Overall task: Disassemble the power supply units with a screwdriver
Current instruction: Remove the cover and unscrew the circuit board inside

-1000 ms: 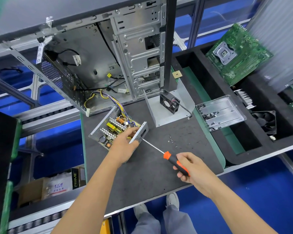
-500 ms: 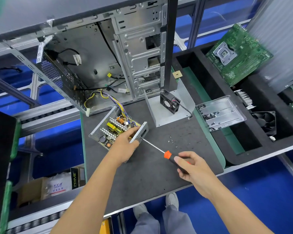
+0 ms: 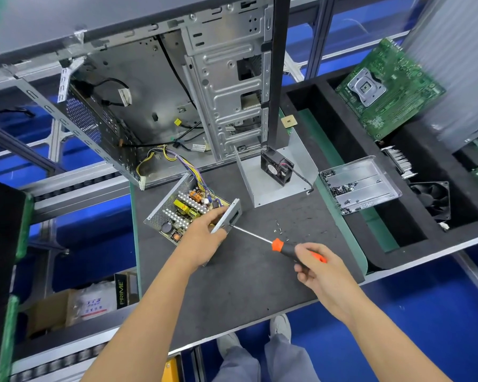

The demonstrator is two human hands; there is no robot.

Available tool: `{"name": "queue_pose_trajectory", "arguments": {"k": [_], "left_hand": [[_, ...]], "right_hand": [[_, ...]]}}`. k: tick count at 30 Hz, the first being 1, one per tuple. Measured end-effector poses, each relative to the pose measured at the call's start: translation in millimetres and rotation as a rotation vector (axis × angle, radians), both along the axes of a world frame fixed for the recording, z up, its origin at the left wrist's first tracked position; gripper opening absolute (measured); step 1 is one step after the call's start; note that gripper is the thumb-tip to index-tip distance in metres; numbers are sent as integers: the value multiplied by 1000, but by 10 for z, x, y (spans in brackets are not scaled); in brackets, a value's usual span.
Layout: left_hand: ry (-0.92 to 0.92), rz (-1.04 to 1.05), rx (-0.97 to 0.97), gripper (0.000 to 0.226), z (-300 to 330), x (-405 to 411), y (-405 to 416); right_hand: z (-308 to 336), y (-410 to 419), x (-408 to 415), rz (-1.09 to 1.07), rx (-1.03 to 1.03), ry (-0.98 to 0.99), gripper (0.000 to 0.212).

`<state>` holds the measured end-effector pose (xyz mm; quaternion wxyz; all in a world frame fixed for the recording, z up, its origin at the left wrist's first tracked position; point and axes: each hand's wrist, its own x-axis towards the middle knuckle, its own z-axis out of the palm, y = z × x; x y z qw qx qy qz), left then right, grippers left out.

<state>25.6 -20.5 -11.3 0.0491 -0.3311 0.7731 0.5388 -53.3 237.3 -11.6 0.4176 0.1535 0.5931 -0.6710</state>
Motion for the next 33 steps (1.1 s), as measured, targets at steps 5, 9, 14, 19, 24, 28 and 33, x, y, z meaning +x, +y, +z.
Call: {"name": "queue_pose_trajectory", "arguments": {"k": [5, 9, 14, 19, 24, 28, 33], "left_hand": [[-1, 12, 2, 55, 3, -4, 4], [-1, 19, 6, 56, 10, -2, 15], [3, 23, 6, 55, 20, -8, 17], [4, 25, 16, 54, 18, -9, 16], [-15, 20, -5, 55, 15, -15, 11], [-19, 16, -11, 55, 20, -22, 13], [-16, 12, -11, 55, 17, -14, 12]], "right_hand": [[30, 23, -67, 181, 131, -95, 50], [-46, 68, -26, 148, 45, 63, 28], [-15, -20, 22, 259, 101, -68, 44], [-125, 46, 49, 222, 184, 209, 19], [-65, 2, 51, 196, 111, -22, 44], [-84, 19, 57, 209, 195, 110, 27], [-81, 51, 40, 61, 39, 70, 28]]}}
